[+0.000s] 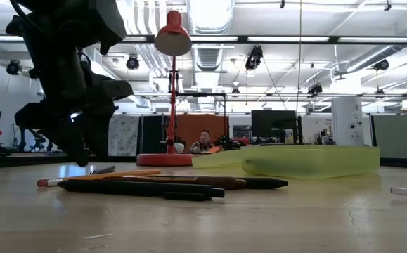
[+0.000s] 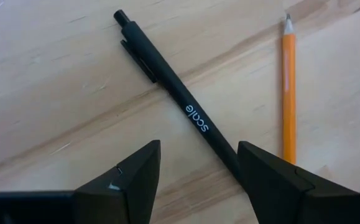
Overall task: Pick & place school supplies into a supply box
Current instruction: Put the purple pen into the yellow supply box, then put the black pen into the yellow supply box
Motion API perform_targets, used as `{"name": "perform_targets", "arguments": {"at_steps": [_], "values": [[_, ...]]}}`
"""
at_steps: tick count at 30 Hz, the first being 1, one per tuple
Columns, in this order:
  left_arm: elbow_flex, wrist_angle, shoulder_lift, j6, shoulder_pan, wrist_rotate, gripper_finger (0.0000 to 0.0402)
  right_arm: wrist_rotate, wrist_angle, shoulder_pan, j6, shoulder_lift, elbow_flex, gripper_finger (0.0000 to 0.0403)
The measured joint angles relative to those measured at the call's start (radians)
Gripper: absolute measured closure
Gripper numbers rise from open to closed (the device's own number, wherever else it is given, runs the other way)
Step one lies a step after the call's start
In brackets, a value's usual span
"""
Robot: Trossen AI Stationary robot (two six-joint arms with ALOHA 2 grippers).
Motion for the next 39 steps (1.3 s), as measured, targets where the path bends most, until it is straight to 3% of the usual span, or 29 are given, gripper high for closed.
{"name": "perform_targets", "arguments": {"at_steps": [3, 5, 9, 16, 27, 34, 39], "values": [[0.000, 0.000, 0.000, 0.000, 0.000, 0.000, 0.0203, 0.026, -0.044, -0.001, 0.033, -0.041, -0.002, 0.0386], [0.000, -0.001, 0.000, 0.000, 0.000, 0.001, 0.0203, 0.081, -0.178, -0.004, 0.030, -0.081, -0.019, 0.0387], [0.000, 0.003, 0.000, 0.000, 0.000, 0.001, 0.0203, 0.201, -0.377, -0.013, -0.047, -0.266, -0.007, 0.0388], [0.000, 0.015, 0.001, 0.031, 0.000, 0.000, 0.0203, 0.222, -0.415, -0.166, -0.785, -0.493, -0.064, 0.0388], [0.025, 0.027, 0.001, 0.023, 0.000, 0.000, 0.0203, 0.215, -0.302, -0.546, -1.814, -0.488, -0.181, 0.0384], [0.056, 0.025, 0.001, 0.015, 0.000, 0.000, 0.0203, 0.207, -0.182, -0.645, -2.097, -0.454, -0.294, 0.0329], [0.074, 0.004, 0.001, -0.065, 0.000, -0.001, 0.0203, 0.178, -0.141, -0.649, -2.060, -0.460, -0.353, 0.0291]]}}
